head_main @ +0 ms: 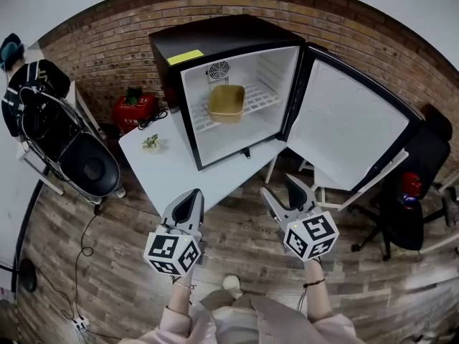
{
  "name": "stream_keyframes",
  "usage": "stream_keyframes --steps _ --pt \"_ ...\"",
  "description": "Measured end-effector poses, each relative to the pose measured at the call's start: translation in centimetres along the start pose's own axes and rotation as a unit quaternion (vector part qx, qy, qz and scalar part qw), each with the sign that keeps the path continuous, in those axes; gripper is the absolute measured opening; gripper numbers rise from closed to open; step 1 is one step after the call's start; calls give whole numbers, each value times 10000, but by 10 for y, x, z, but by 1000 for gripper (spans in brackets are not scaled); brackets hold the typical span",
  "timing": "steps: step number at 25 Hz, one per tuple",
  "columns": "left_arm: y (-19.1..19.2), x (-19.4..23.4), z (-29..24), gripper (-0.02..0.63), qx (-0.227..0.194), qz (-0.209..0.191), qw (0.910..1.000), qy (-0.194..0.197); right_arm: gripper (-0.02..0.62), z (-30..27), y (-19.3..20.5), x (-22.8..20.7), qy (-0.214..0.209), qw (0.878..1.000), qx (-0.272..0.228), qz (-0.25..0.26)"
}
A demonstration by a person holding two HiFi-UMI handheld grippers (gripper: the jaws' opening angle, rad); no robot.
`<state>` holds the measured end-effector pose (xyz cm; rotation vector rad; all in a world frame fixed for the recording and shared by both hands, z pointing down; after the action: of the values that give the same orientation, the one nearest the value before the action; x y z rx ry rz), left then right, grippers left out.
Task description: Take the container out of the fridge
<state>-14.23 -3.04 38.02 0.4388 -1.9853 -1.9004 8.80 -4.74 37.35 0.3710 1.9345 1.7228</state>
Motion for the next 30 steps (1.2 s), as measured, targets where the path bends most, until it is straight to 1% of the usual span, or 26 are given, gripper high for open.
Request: stream_keyframes --steps 6,10,15,19,23,30 --pt "5 9 -15 -9 64 49 9999 113 235 -15 0 -5 56 9999 64 91" --pt "7 13 -21 -9 96 92 9998 137 235 -21 0 -7 77 9999 90 119" --pt "14 16 -36 -9 211 146 9996 100 235 -32 0 -19 45 9998 139 139" --pt "13 28 -51 -9 215 157 9996 -29 235 -50 -4 -32 -53 9998 128 129" --pt "13 38 -74 -9 256 201 9994 -82 235 -80 -11 -46 -197 9995 184 172" --pt "8 48 -128 -9 288 271 9991 151 235 -133 -26 -70 -526 9979 224 321"
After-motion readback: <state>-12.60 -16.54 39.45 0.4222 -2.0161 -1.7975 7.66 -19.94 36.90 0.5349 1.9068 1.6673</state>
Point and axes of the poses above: the fingertips, and each gripper's own axes: z backward along the fingers, x to its left, y out of its underside, the point moved 5 cm from there along z, backward along the fingers, and after that the axes turned 8 degrees about -z, right-handed, at the moved point
